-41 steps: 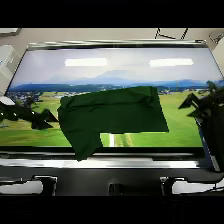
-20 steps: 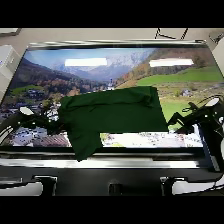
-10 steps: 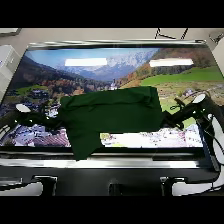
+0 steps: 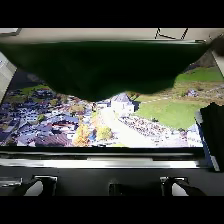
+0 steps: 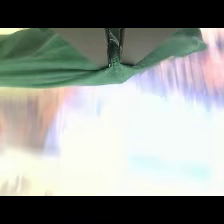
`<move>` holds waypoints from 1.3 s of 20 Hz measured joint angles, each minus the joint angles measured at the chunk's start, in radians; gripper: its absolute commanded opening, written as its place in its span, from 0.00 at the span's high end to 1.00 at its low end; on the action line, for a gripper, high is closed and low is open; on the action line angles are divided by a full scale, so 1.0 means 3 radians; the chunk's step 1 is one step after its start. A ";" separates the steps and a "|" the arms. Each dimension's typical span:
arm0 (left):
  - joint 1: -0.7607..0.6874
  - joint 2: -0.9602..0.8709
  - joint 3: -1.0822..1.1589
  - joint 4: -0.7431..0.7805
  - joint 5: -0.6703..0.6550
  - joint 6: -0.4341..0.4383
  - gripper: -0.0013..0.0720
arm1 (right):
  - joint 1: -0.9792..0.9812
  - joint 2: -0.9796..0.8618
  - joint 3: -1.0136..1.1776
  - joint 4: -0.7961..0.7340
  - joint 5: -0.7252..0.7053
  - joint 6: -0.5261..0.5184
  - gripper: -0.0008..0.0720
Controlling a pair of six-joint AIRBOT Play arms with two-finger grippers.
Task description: Fold the clothes and pants, and hang the long-sleeved shirts on hangers.
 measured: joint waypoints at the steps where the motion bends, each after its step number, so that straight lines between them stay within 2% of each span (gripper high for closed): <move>1: 0.0033 0.0145 0.0202 0.0032 0.0050 0.0000 0.95 | 0.0000 0.0174 0.0121 -0.0084 -0.0055 -0.0003 0.94; 5: 0.0095 0.0659 0.0600 0.0079 0.0211 -0.0112 0.95 | -0.0004 0.0755 0.0357 -0.0336 -0.0107 0.0037 0.94; 9: 0.0111 0.0905 0.0713 0.0083 0.0393 -0.0188 0.96 | -0.0004 0.1039 0.0423 -0.0490 -0.0252 0.0184 0.94; 11: 0.0113 0.0926 0.0734 0.0123 0.0380 -0.0202 0.96 | -0.0004 0.1063 0.0434 -0.0529 -0.0268 0.0216 0.94; 13: 0.0113 0.0863 0.0711 0.0244 0.0184 -0.0244 0.96 | -0.0003 0.0996 0.0441 -0.0538 -0.0121 0.0235 0.94; 17: 0.0052 0.0510 0.0197 0.0360 -0.0490 -0.0285 0.96 | 0.0003 0.0416 0.0267 -0.0505 0.0650 0.0305 0.94; 19: -0.0062 0.0290 -0.0338 0.0390 -0.0586 -0.0256 0.95 | 0.0027 0.0004 -0.0051 -0.0465 0.0930 0.0367 0.94; 22: -0.0284 -0.0109 -0.1311 0.0472 -0.0312 -0.0198 0.95 | 0.0192 -0.0614 -0.0692 -0.0491 0.0950 0.0422 0.94; 26: -0.0504 -0.0846 -0.2000 0.0366 0.0366 -0.0146 0.95 | 0.0460 -0.1395 -0.1125 -0.0502 0.0296 0.0692 0.94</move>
